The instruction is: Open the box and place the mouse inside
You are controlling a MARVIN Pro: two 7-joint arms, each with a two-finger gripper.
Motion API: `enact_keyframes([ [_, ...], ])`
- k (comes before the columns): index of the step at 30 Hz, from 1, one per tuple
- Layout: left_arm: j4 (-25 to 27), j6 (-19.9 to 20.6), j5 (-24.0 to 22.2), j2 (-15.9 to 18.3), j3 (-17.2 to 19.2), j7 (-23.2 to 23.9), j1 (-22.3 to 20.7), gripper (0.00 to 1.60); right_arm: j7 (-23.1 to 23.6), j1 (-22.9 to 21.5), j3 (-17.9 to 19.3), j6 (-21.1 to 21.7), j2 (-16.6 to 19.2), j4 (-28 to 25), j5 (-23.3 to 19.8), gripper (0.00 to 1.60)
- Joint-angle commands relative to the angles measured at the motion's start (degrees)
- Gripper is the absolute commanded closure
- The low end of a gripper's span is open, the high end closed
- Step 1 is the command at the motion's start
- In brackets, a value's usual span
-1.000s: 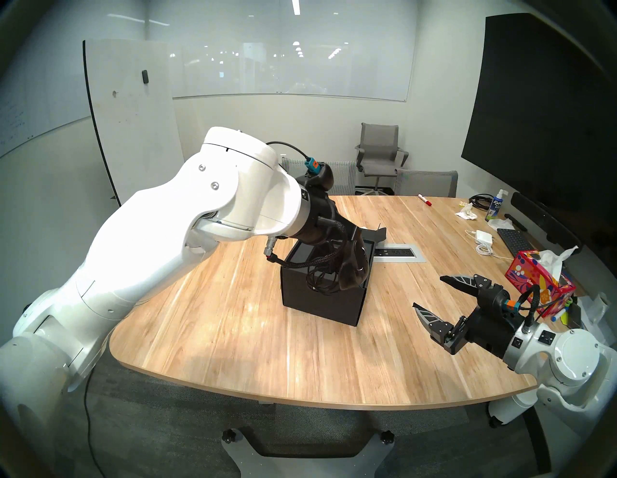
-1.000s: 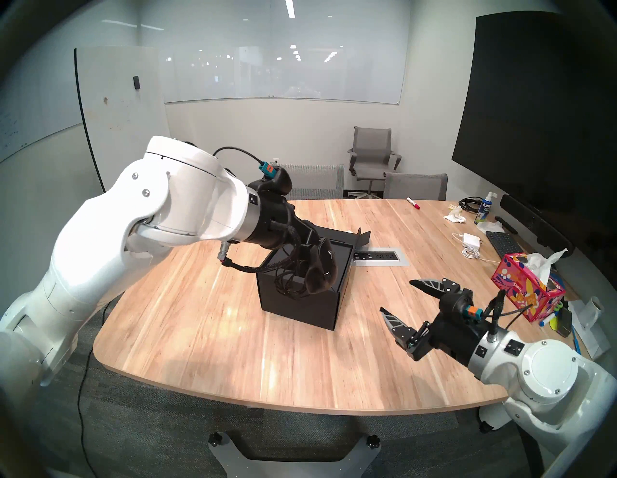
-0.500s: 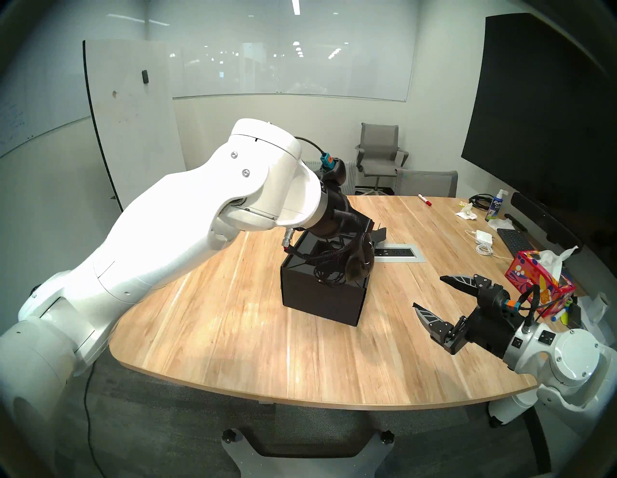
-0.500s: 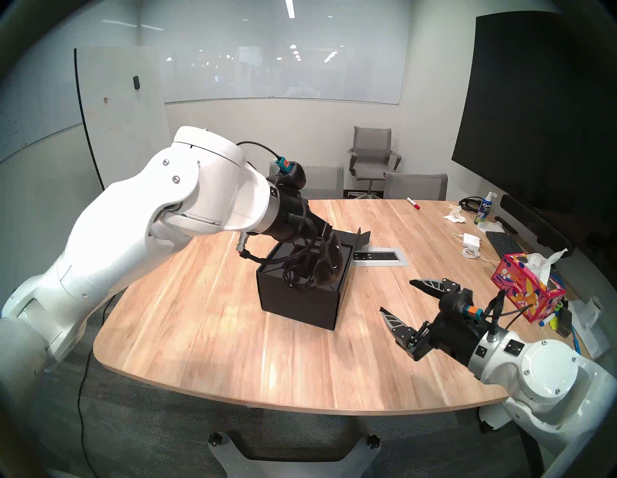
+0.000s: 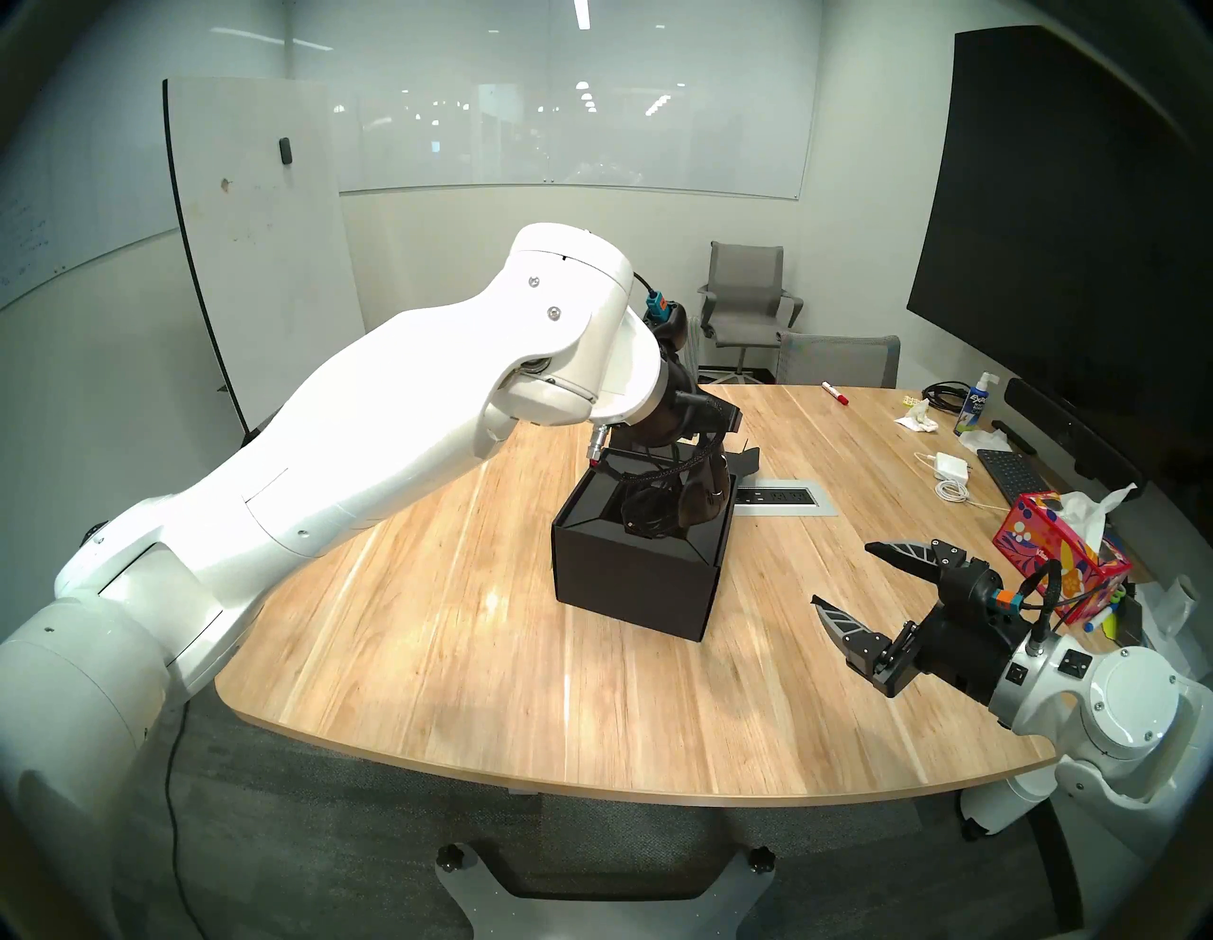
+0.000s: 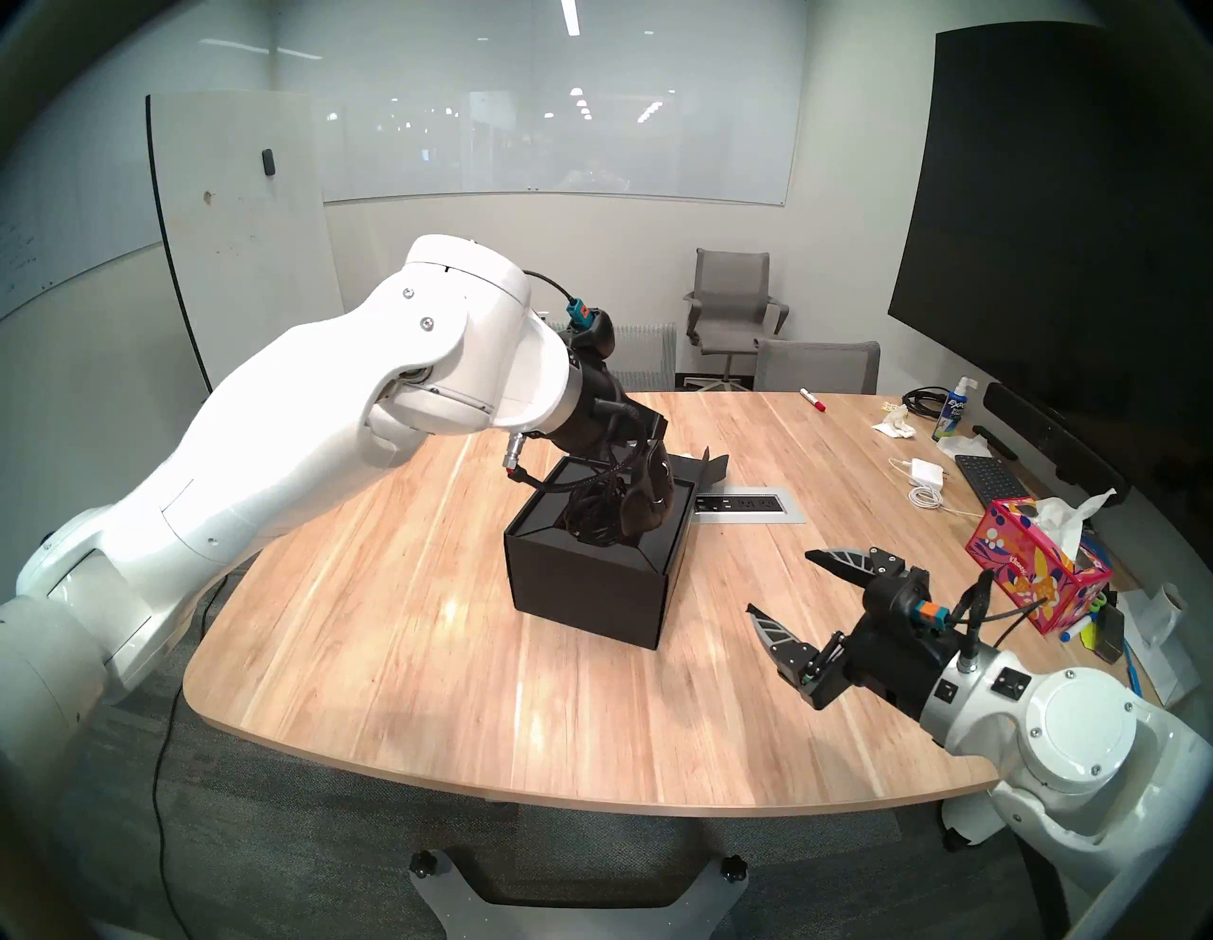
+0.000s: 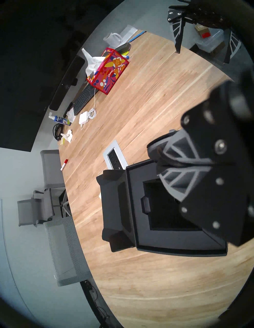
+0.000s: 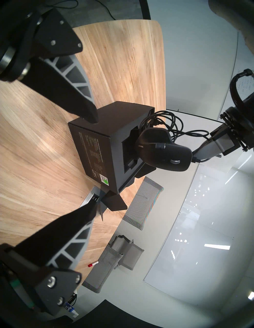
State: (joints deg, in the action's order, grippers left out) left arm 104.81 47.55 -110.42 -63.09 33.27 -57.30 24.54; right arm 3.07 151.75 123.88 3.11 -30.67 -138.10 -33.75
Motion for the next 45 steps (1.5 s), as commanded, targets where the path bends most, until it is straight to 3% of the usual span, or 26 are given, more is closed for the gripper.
enact_keyframes([
  [1, -5.4, -1.6, 0.5, -4.8, -0.2, -5.9, -4.8, 1.60, 0.1, -0.2, 0.2, -0.2, 0.1, -0.6, 0.1, 0.00],
  [11, -11.2, -1.9, 1.1, -6.3, -1.9, -5.6, -6.1, 1.60, 0.1, -0.2, 0.2, -0.2, 0.1, -0.7, 0.1, 0.00],
  [17, -8.1, -0.8, 0.4, -2.1, -1.8, -4.4, -4.9, 1.60, 0.1, -0.2, 0.2, -0.2, 0.1, -0.7, 0.2, 0.00],
  [24, -7.5, -0.6, 1.0, -0.4, -2.4, -3.1, -4.3, 1.60, 0.1, -0.2, 0.2, -0.2, 0.1, -0.7, 0.2, 0.00],
  [33, -11.0, -1.6, 3.0, -2.6, -4.0, -2.0, -4.5, 1.60, 0.1, -0.2, 0.3, -0.2, 0.1, -0.7, 0.2, 0.00],
  [45, -11.4, -2.2, 2.7, -3.3, -4.4, -2.5, -4.7, 1.60, 0.1, -0.2, 0.2, -0.2, 0.1, -0.7, 0.2, 0.00],
])
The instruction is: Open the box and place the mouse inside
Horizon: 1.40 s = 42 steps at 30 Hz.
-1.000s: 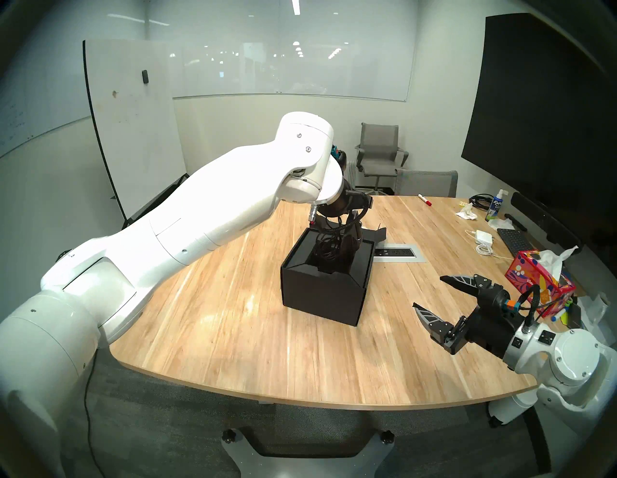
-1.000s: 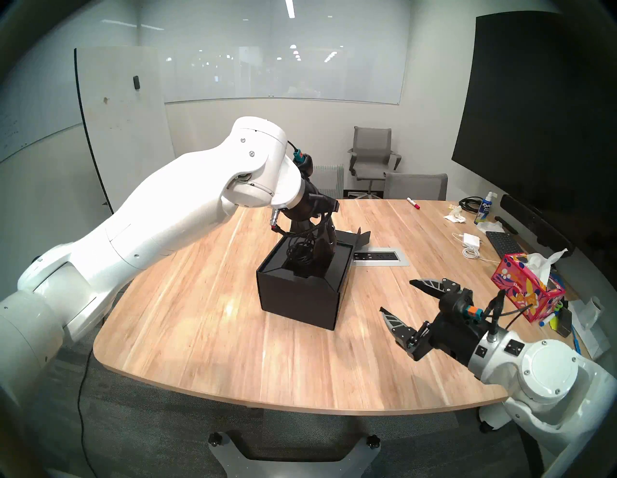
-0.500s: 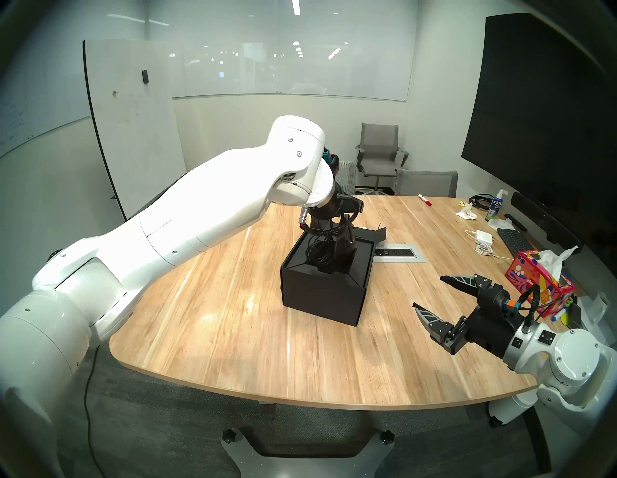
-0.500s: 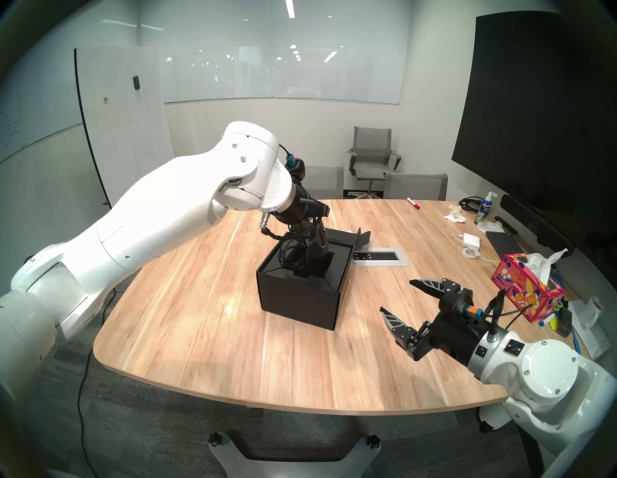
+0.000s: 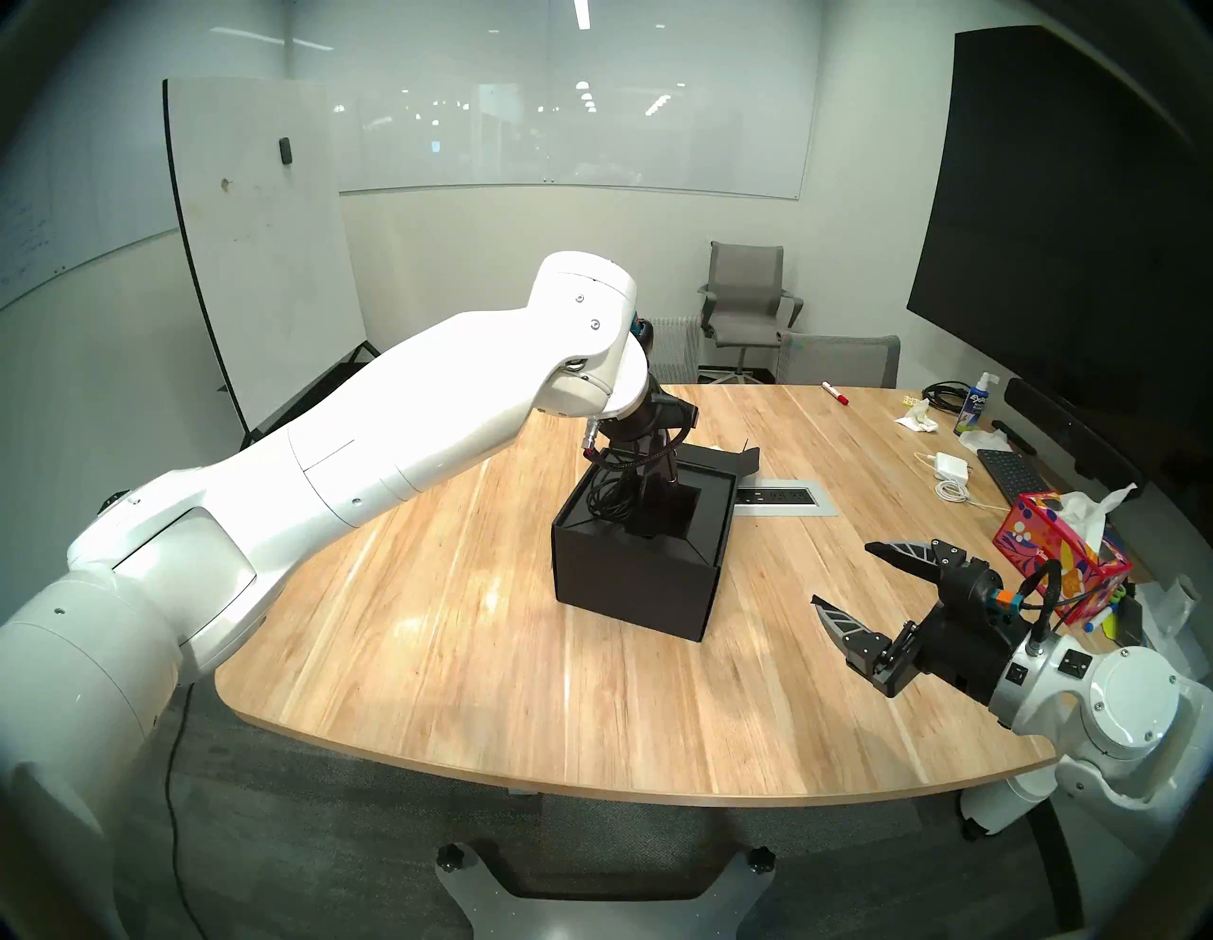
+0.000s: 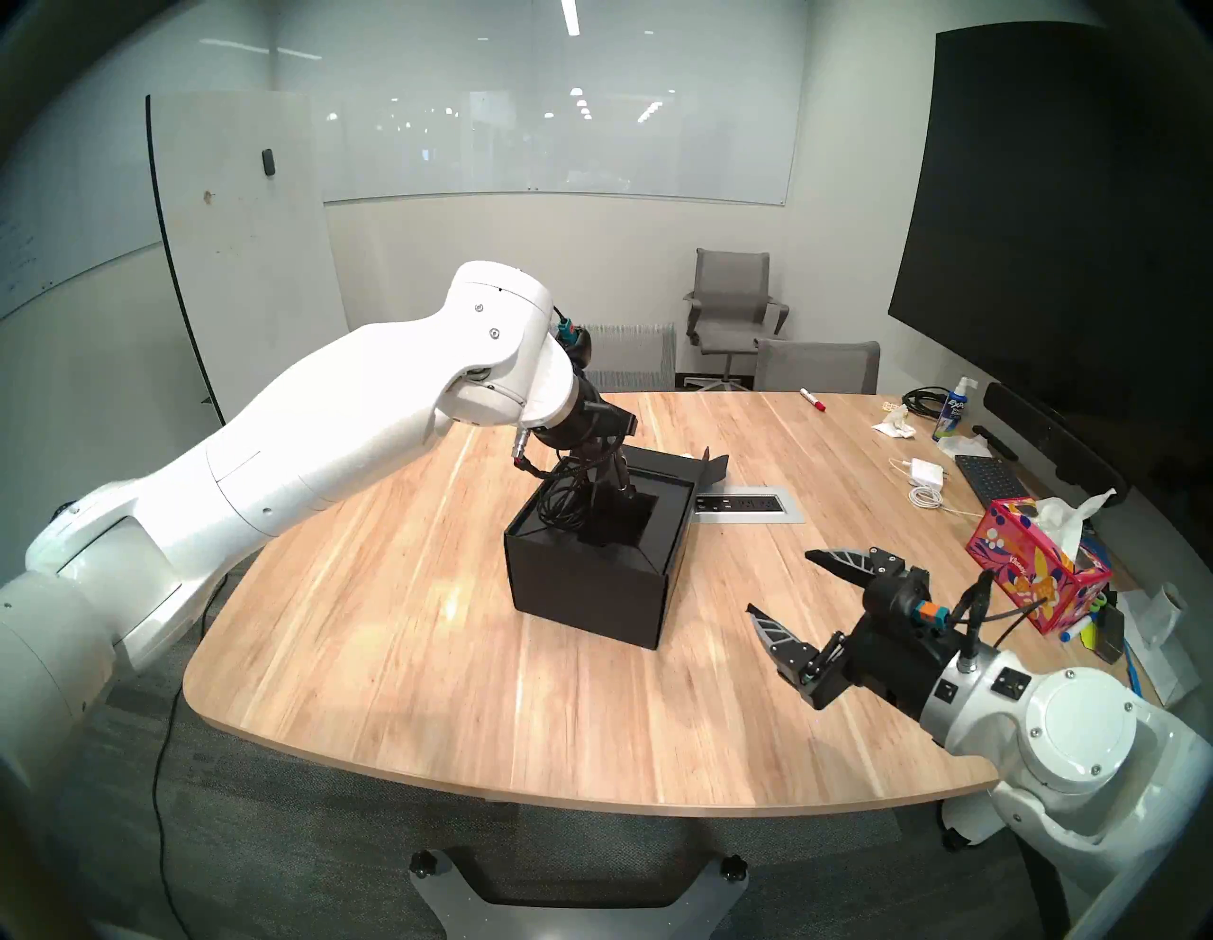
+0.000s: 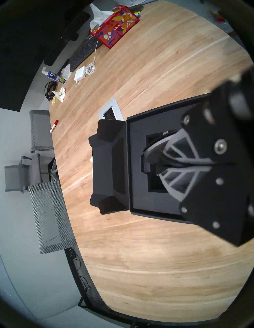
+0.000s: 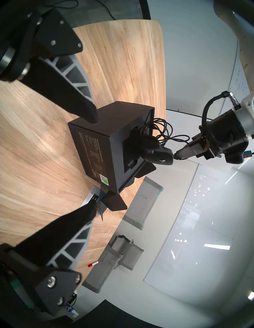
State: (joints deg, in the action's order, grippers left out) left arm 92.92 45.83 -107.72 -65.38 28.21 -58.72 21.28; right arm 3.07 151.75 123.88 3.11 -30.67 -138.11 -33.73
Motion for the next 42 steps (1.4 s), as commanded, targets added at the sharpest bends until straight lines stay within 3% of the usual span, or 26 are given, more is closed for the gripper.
enact_keyframes([
  [1, 0.5, -0.4, 0.0, -1.0, 0.7, -1.1, -1.5, 1.60, 0.1, -0.2, 0.2, -0.2, 0.1, -0.7, 0.1, 0.00],
  [12, 2.7, -1.4, -0.4, -1.0, 0.2, -2.6, -0.6, 1.60, 0.1, -0.2, 0.2, -0.2, 0.1, -0.7, 0.1, 0.00],
  [31, -2.4, -3.7, 2.0, -5.3, -2.0, -3.0, -0.9, 1.60, 0.1, -0.2, 0.2, -0.2, 0.1, -0.7, 0.1, 0.00],
  [42, -1.4, -3.8, 3.3, -4.3, -2.8, -2.1, 0.1, 1.60, 0.1, -0.2, 0.2, -0.2, 0.1, -0.7, 0.1, 0.00],
])
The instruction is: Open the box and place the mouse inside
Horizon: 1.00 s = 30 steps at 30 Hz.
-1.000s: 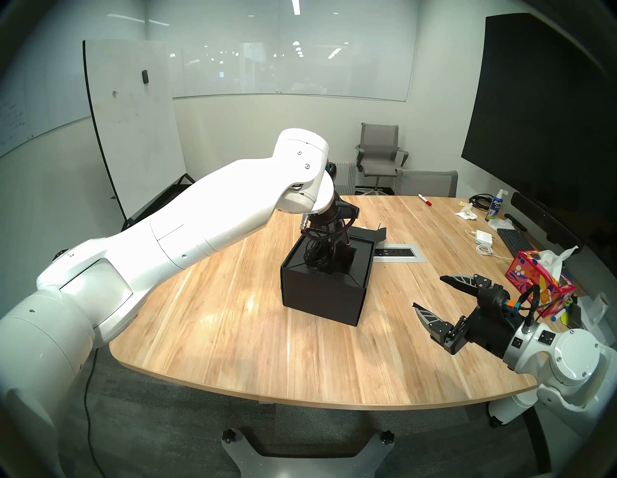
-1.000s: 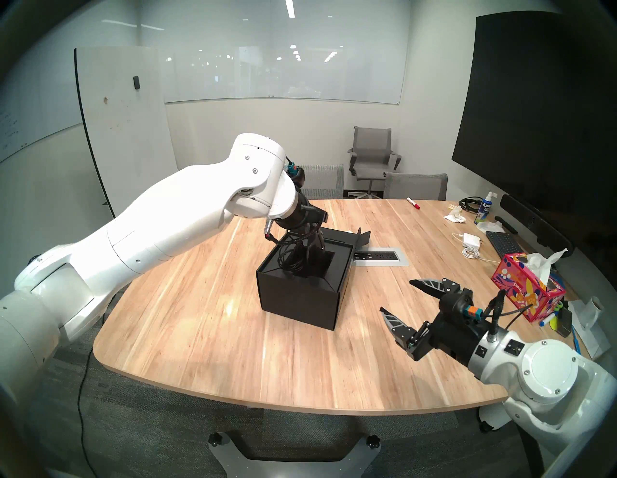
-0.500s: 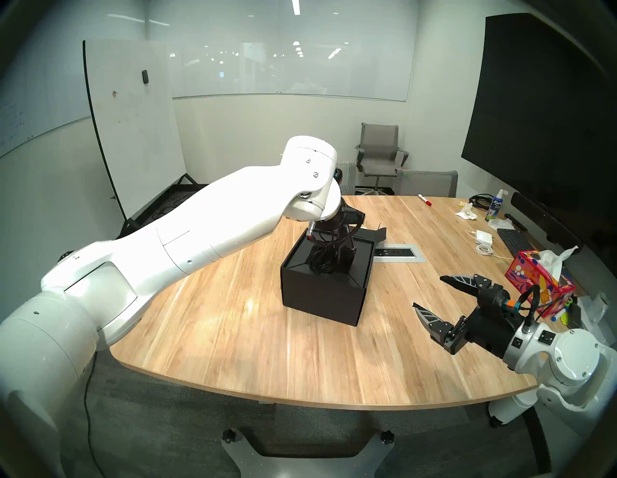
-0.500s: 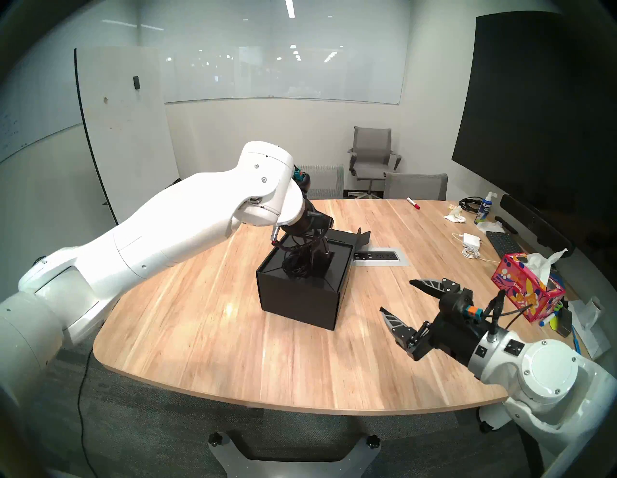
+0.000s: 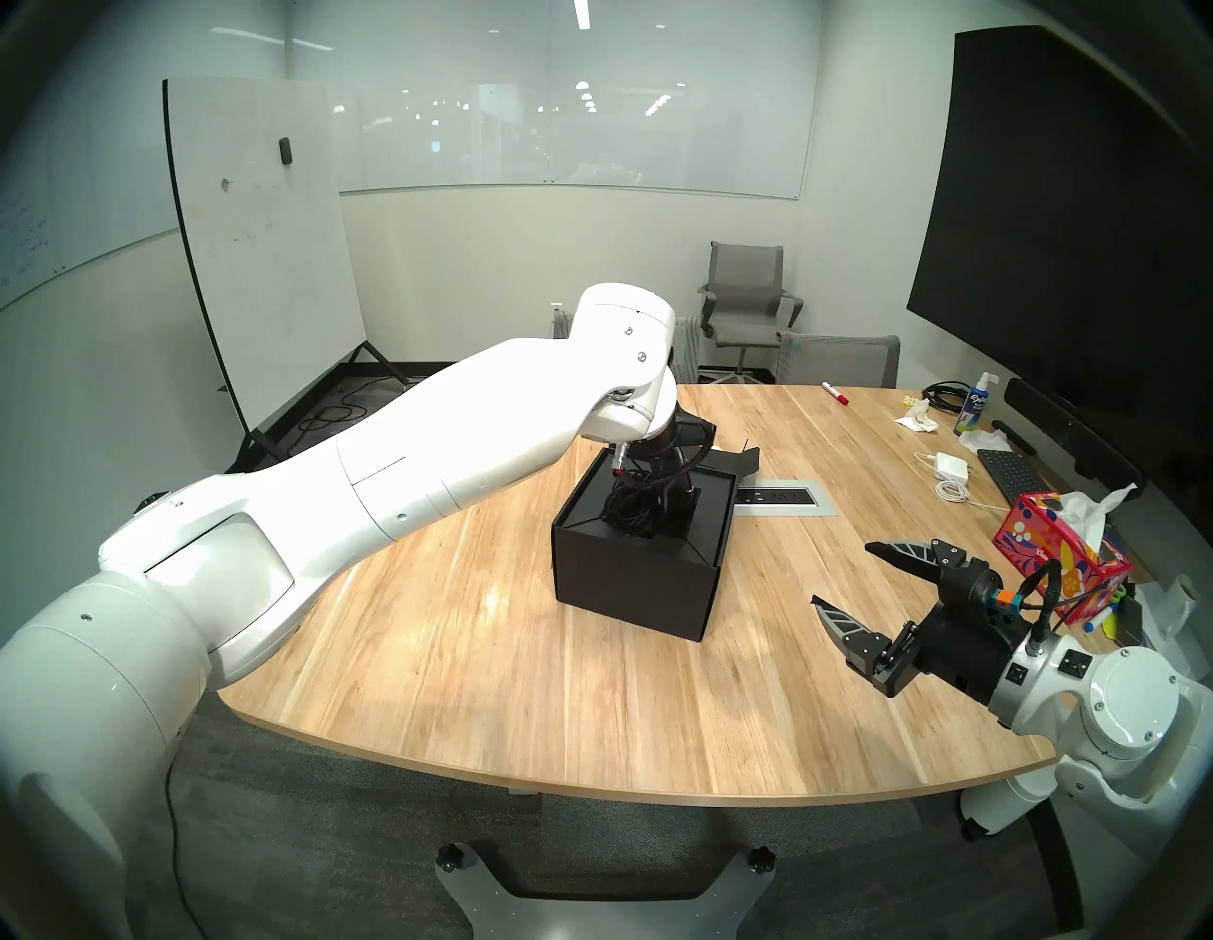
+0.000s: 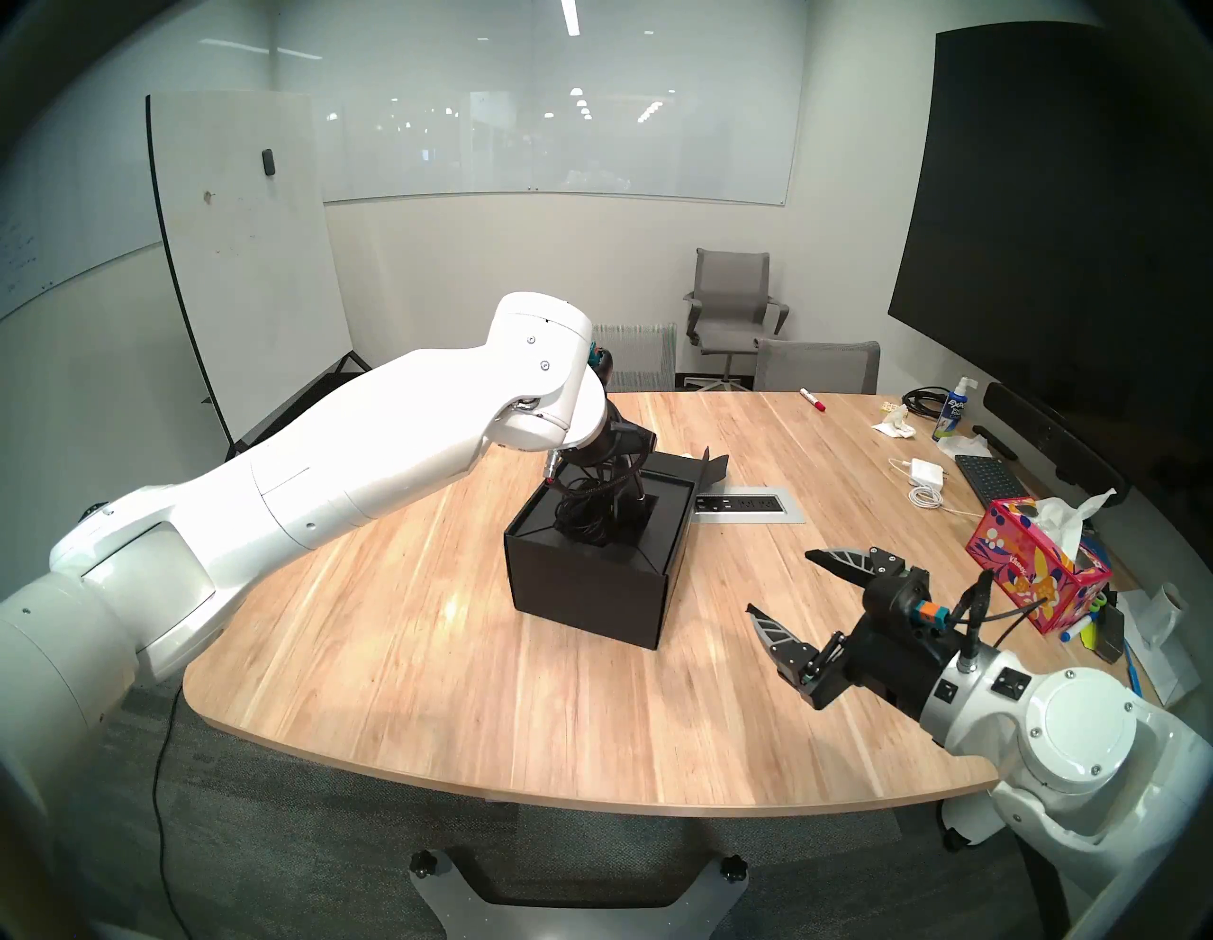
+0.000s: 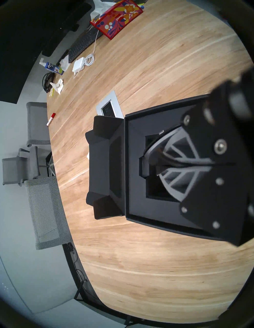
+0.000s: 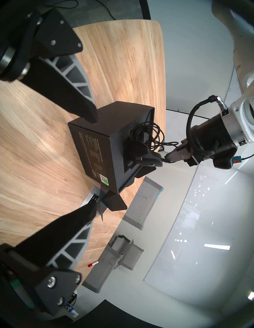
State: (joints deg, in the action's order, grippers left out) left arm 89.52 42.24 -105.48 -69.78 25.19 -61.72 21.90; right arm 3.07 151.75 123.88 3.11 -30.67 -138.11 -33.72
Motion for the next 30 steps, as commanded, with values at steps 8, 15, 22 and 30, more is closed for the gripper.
enact_keyframes([
  [8, 2.4, -1.6, 1.8, -1.1, -0.7, 0.4, 0.1, 1.60, 0.1, -0.2, 0.2, -0.2, 0.1, -0.7, 0.1, 0.00],
  [15, 2.3, -2.0, 1.1, -2.1, -0.5, -0.7, -0.2, 1.60, 0.1, -0.2, 0.2, -0.2, 0.1, -0.7, 0.1, 0.00],
  [22, 0.9, -2.2, 1.3, -3.0, -0.6, -0.9, -0.5, 1.60, 0.1, -0.2, 0.2, -0.2, 0.1, -0.7, 0.1, 0.00],
  [30, -2.2, -2.5, 2.9, -4.4, -1.3, 0.5, -0.4, 1.60, 0.1, -0.2, 0.2, -0.2, 0.1, -0.7, 0.1, 0.00],
])
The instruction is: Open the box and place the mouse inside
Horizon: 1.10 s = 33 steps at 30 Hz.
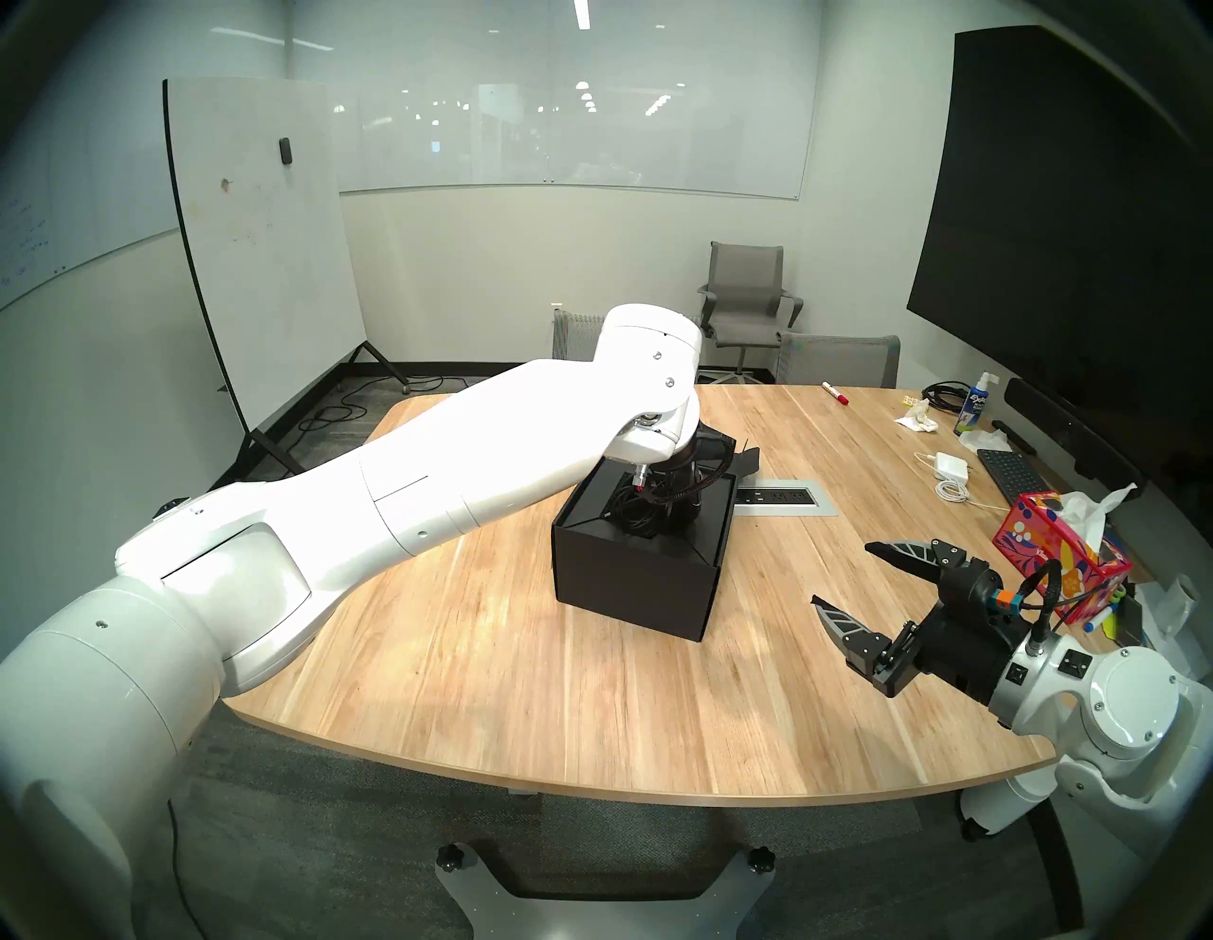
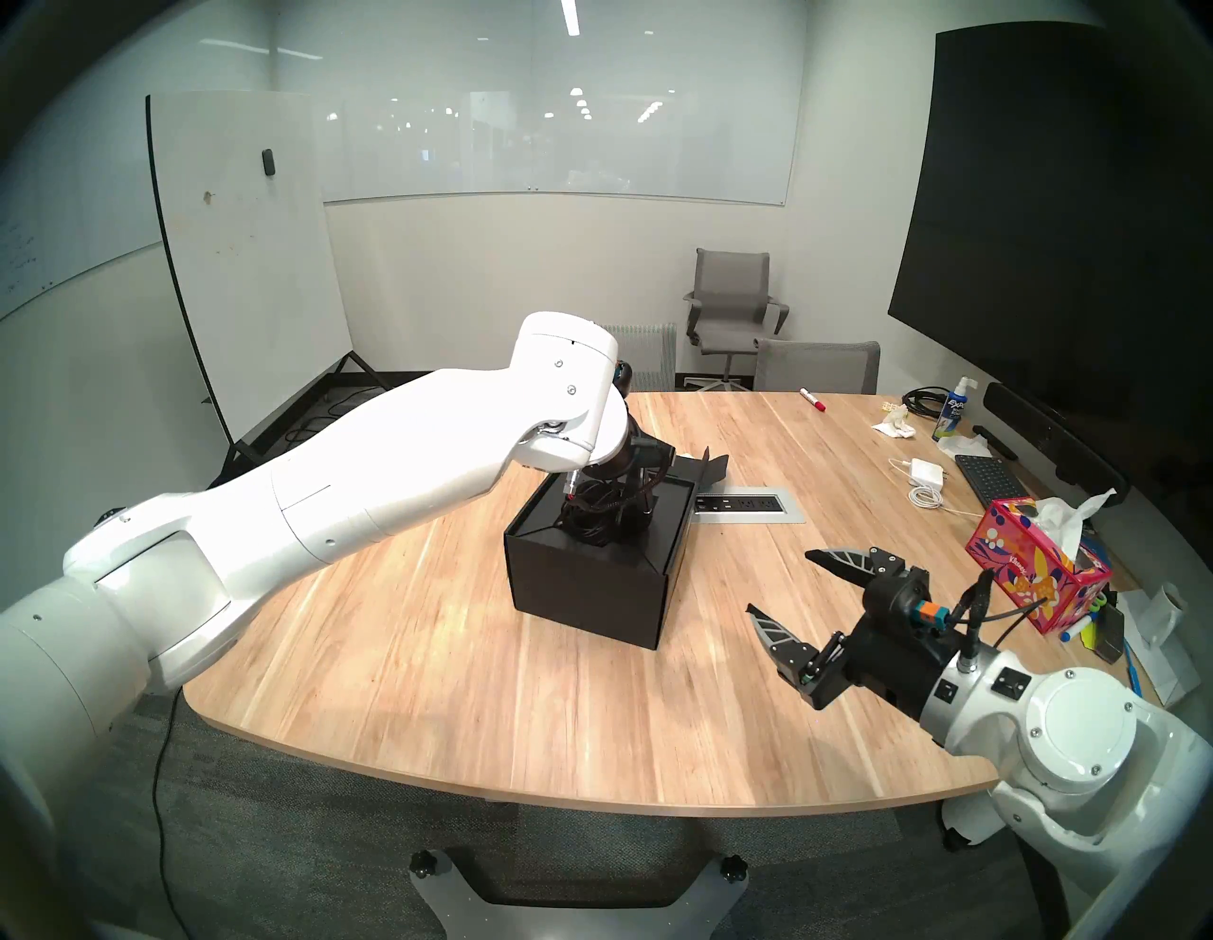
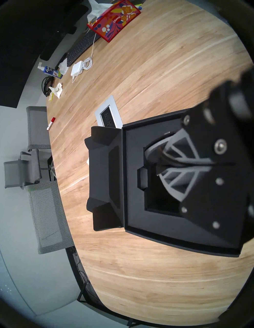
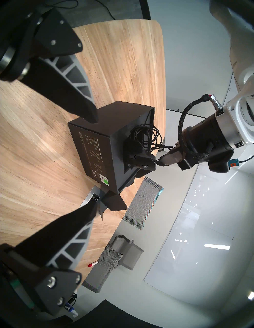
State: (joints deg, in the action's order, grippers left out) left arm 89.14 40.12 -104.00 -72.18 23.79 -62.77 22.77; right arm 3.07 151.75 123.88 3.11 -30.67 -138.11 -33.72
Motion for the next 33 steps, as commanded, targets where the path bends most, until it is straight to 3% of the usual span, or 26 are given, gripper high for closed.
enact_keyframes([
  [1, -2.0, -0.5, 1.6, -2.1, 0.0, 1.6, -1.2, 1.60, 0.1, -0.2, 0.2, -0.2, 0.1, -0.7, 0.1, 0.00],
  [28, -3.8, -1.0, 3.9, -0.8, -1.5, 5.4, -0.4, 1.59, 0.1, -0.2, 0.2, -0.2, 0.1, -0.7, 0.1, 0.00],
  [29, -3.9, -0.9, 4.0, -0.7, -1.6, 5.7, -0.4, 1.43, 0.1, -0.2, 0.2, -0.2, 0.1, -0.7, 0.1, 0.00],
  [31, -3.9, -0.7, 4.0, -0.4, -1.6, 6.1, -0.4, 1.37, 0.1, -0.2, 0.2, -0.2, 0.1, -0.7, 0.1, 0.00],
  [32, -3.6, -0.6, 4.0, 0.1, -1.6, 6.3, -0.4, 1.14, 0.1, -0.2, 0.2, -0.2, 0.1, -0.7, 0.1, 0.00],
  [33, -3.4, -0.5, 4.0, 0.3, -1.5, 6.3, -0.4, 1.10, 0.1, -0.2, 0.2, -0.2, 0.1, -0.7, 0.1, 0.00],
])
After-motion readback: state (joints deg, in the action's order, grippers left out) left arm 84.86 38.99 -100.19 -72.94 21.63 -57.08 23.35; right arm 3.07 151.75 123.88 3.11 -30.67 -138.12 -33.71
